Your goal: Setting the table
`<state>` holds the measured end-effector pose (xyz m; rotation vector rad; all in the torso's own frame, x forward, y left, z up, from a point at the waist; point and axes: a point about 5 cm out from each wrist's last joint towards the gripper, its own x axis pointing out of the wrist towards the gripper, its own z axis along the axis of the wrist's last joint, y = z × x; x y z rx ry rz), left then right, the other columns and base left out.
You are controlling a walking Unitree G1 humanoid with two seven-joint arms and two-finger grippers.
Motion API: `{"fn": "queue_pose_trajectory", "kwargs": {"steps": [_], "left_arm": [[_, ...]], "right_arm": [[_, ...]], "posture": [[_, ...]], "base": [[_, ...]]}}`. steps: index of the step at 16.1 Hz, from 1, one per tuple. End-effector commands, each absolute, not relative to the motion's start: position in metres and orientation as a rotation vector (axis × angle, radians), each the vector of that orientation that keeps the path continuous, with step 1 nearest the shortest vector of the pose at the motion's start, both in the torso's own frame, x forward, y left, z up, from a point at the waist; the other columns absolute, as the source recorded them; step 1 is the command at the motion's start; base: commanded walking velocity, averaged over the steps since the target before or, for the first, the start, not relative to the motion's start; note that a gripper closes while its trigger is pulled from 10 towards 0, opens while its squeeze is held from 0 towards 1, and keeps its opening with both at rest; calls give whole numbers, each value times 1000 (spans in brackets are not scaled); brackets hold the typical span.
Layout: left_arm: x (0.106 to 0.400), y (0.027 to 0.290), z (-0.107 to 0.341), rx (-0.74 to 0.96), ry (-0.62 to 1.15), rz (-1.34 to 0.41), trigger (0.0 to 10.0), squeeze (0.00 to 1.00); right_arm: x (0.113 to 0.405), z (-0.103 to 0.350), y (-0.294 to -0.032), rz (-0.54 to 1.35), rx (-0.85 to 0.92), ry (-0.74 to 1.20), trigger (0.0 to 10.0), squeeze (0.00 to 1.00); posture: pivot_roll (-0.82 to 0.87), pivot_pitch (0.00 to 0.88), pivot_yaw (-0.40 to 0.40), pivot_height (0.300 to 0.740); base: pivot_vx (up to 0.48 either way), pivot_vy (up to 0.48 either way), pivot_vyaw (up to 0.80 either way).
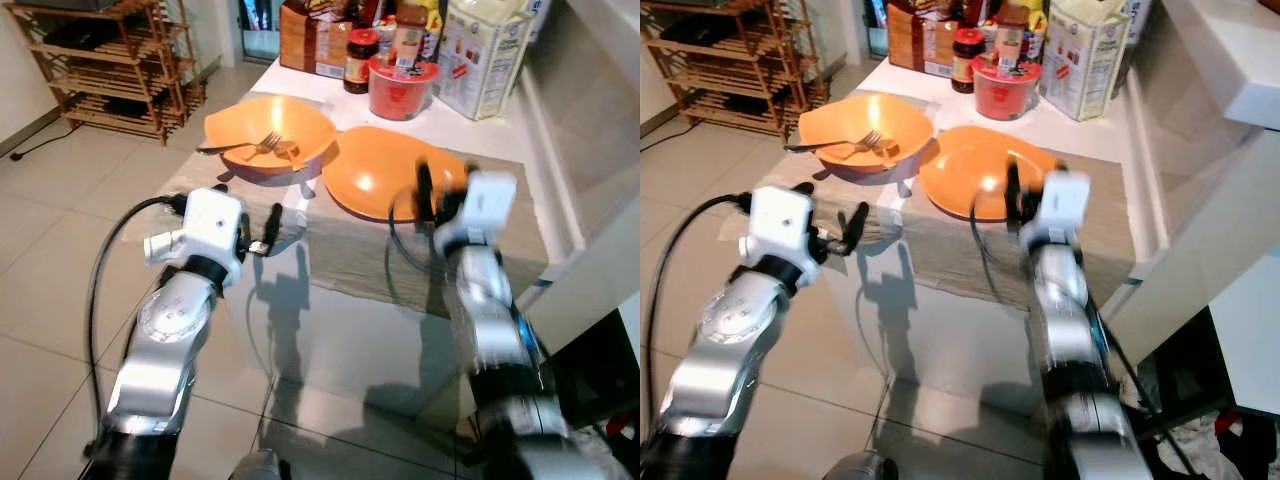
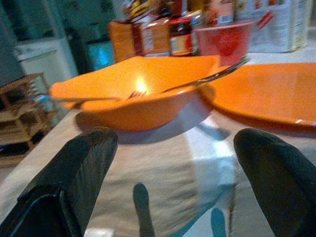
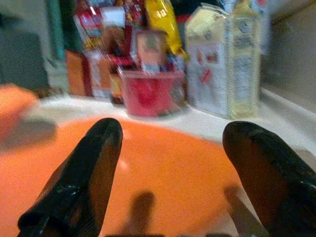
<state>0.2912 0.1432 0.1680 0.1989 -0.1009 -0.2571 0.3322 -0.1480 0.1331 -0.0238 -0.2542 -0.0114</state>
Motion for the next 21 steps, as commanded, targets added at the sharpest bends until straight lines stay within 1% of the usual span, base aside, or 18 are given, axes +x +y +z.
{"fn": "queue_pose_trajectory", "kwargs": {"steps": [1,4,5,7,10,13,15,18,20,21], "left_arm": [[297,137,169,207,-111,-275,10000,0],[304,127,167,177,-113,-297,10000,0],[307,118,166,166,-116,-326,10000,0],[311,110,165,148,-120,-352,10000,0],[314,104,163,126,-125,-372,10000,0],[315,98,163,120,-141,-384,10000,0],[317,96,171,140,-197,-398,10000,0],[316,93,173,154,-219,-417,10000,0],[317,94,172,154,-222,-412,10000,0],[317,96,172,150,-219,-398,10000,0]], "right_arm": [[330,144,-148,-20,-68,-308,10000,0],[310,131,-150,-61,-84,-292,10000,0],[300,129,-151,-78,-92,-291,10000,0],[288,128,-153,-87,-113,-287,10000,0],[276,125,-152,-83,-120,-265,10000,0],[273,125,-153,-81,-128,-244,10000,0],[274,123,-151,-69,-136,-232,10000,0],[274,122,-147,-54,-135,-227,10000,0],[275,120,-146,-47,-128,-202,10000,0],[276,118,-146,-45,-130,-196,10000,0]], "posture": [[157,0,-3,740],[117,0,15,740],[92,0,23,740],[72,0,27,740],[57,0,28,740],[48,0,25,740],[49,0,26,740],[54,0,27,740],[62,0,25,740],[66,0,22,740]], "base": [[0,0,0],[0,0,0],[0,0,0],[0,0,0],[0,0,0],[0,0,0],[480,0,0],[480,0,0],[480,0,-706],[442,0,0]]}}
